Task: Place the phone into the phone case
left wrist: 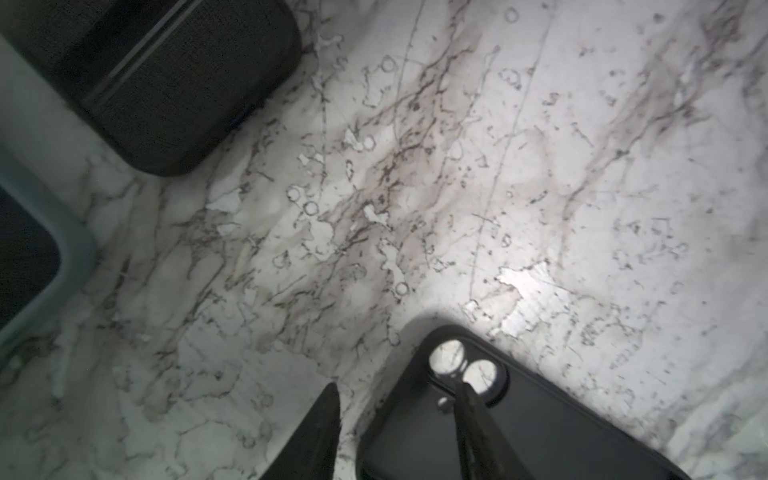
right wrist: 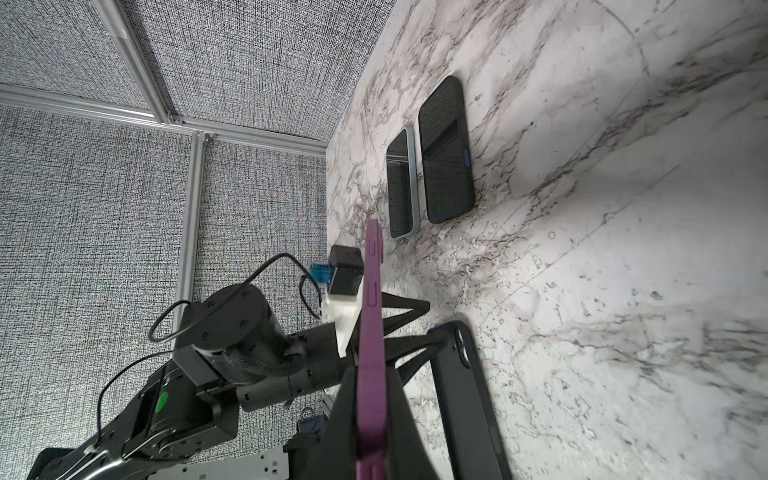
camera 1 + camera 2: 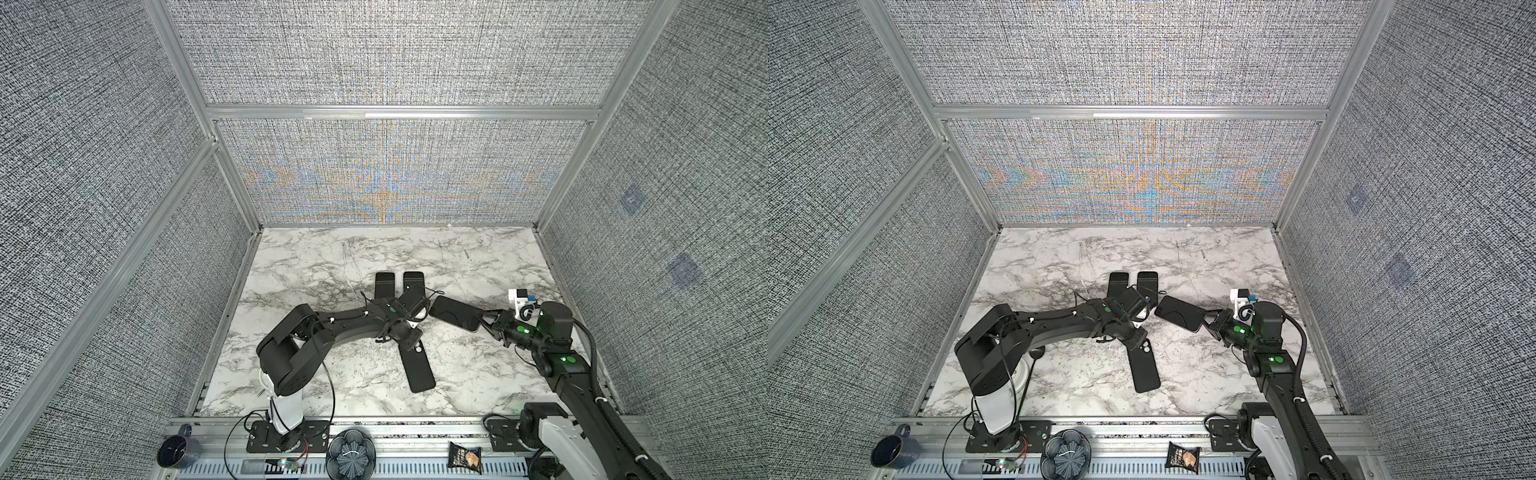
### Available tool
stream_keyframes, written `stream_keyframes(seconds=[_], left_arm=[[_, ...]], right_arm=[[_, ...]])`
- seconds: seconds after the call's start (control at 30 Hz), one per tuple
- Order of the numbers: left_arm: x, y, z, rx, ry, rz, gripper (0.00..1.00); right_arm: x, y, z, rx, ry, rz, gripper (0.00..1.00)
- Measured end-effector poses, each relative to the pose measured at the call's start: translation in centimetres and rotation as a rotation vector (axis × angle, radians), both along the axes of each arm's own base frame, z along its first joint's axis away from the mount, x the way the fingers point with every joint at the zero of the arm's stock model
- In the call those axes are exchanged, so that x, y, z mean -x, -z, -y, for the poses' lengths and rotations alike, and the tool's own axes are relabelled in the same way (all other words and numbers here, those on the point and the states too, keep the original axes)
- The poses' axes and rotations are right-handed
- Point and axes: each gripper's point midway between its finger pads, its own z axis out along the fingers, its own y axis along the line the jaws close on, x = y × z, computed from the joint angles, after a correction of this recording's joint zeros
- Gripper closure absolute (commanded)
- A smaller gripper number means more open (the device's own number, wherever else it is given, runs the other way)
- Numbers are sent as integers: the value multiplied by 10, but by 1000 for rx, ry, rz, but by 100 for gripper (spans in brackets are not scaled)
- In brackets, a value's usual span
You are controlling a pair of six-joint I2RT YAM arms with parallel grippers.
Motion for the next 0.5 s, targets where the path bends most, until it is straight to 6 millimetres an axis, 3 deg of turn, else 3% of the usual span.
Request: stream_keyframes(seconds=[0.5], left_arm=[[9, 13, -14, -53, 15, 0, 87]], right_arm=[[-2, 9, 3, 28, -9, -8, 100]])
